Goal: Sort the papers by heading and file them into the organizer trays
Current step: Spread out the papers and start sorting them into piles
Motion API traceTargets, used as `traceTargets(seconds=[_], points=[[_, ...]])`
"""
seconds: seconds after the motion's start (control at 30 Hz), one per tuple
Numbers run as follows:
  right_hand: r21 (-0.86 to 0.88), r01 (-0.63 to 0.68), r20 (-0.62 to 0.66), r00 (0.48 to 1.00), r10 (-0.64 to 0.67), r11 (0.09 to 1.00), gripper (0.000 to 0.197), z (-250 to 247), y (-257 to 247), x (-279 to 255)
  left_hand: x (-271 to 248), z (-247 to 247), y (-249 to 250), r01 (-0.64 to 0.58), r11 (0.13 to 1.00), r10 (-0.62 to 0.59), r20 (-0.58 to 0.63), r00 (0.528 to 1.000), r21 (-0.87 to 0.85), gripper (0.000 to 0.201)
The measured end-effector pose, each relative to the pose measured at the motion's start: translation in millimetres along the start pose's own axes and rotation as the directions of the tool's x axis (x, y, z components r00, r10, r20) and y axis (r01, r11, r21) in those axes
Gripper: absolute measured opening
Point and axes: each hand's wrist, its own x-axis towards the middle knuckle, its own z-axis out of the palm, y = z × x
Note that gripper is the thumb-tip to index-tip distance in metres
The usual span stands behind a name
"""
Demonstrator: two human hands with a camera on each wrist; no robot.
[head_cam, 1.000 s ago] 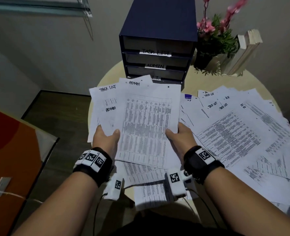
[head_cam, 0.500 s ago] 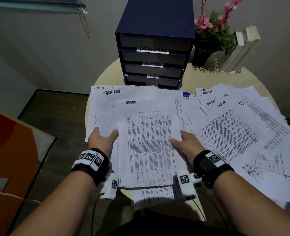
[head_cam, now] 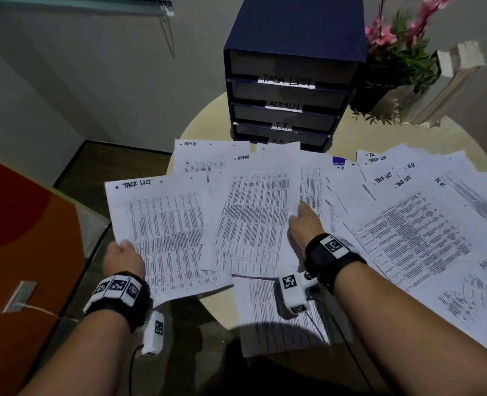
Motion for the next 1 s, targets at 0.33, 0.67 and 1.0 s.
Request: traceTargets(seconds=[0.33, 0.67, 1.0], points=[[0.094, 0.205, -0.159, 0.969, -0.188, 0.974, 0.023, 78.6, -45.5, 15.4, 43.5, -45.0, -41.9, 0.167, 0.985, -0.164, -0.074, 0.984, 0.044, 0.045], [-0.127, 0.307, 0.158, 0.945, -0.287, 0.943, 0.061, 89.6, -51.2, 19.5, 40.3, -49.7, -43.9, 0.060, 0.995, -0.057, 0.042, 0.997, -0.079, 0.031], [0.384, -0.068, 0.373, 0.924, -0.087, 0.921, 0.044, 28.7, -41.2, -40.6, -12.9, 24.8, 16.5, -0.178, 0.973, 0.203, 0.183, 0.962, -0.144, 0.026]])
